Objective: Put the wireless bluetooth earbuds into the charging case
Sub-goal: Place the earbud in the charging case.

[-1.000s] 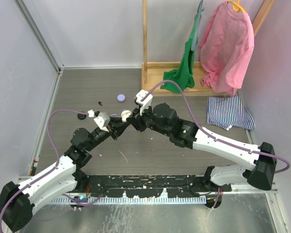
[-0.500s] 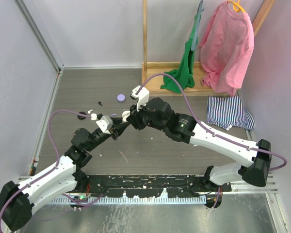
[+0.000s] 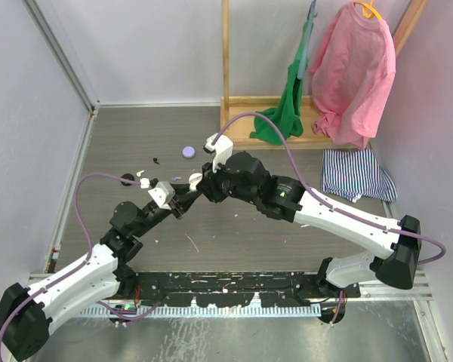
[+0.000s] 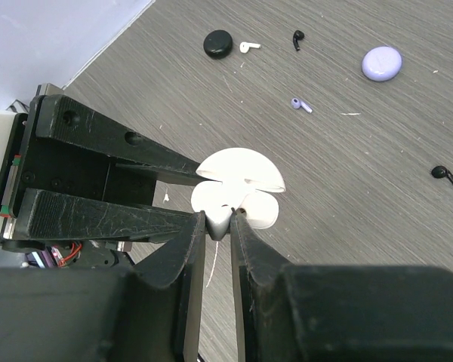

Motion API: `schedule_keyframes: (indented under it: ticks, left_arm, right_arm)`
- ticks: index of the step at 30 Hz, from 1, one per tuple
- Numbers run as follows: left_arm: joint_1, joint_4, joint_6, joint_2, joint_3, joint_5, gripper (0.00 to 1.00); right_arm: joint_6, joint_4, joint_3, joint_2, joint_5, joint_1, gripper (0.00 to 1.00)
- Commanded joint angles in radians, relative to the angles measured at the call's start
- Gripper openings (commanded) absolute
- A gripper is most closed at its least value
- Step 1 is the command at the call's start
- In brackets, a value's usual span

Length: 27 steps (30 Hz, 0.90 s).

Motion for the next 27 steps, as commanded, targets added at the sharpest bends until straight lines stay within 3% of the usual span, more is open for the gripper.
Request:
schedule_keyframes:
  ticks: [1, 21, 27]
  left_arm:
    - [-0.006, 0.136, -0.022, -0.023, 0.016, -0.004, 0.0]
    - [-0.006, 0.153, -0.111, -0.021, 0.018, -0.023, 0.0]
    - [-0.006, 0.157, -0.122, -0.017, 0.006, -0.024, 0.0]
  right_arm:
    - [0.04, 0.016, 0.006, 0.011, -0.005, 0.012, 0.17]
    - [0.017, 0.079, -0.031, 0.017, -0.028, 0.022, 0.25]
    - [0.007, 0.111, -0.034, -0.01, -0.022, 0.022, 0.35]
